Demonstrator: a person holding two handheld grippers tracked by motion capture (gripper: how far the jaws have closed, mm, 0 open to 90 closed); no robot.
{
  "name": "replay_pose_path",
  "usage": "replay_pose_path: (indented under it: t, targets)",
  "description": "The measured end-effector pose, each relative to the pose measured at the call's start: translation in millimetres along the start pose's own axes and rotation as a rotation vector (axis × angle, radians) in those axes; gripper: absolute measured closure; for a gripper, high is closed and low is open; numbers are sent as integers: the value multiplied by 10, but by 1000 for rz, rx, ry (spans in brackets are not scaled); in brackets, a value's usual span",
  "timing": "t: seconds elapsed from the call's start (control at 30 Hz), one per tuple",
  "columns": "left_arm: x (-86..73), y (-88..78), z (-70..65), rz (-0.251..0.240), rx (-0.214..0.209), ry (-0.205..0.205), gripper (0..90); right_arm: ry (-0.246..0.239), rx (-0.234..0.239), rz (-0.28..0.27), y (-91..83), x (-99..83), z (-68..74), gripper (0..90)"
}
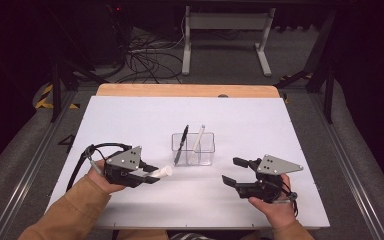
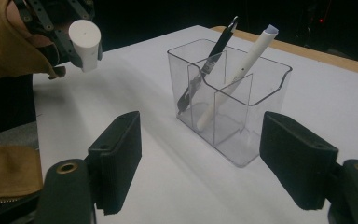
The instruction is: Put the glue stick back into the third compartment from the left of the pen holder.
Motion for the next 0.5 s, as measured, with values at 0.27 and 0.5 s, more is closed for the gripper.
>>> replay_pose_path:
  t: [0.27,0.5]
  targets:
    - [120,3,14,-161,17,-58,705,0,19,3,9,60,32,297]
    - [225,-10,13,-330,1,-133,704,-7,29,-7,21,150,50,297]
Point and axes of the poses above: each handheld gripper's, and its own axes: y roughly forward along the jaws, x roughly out of its top, z roughly to its left, the point moved 7 cm from there along y, roughly forward along the jaws, and after that the axes turned 5 degrees about -y, right-handed, at the moved point
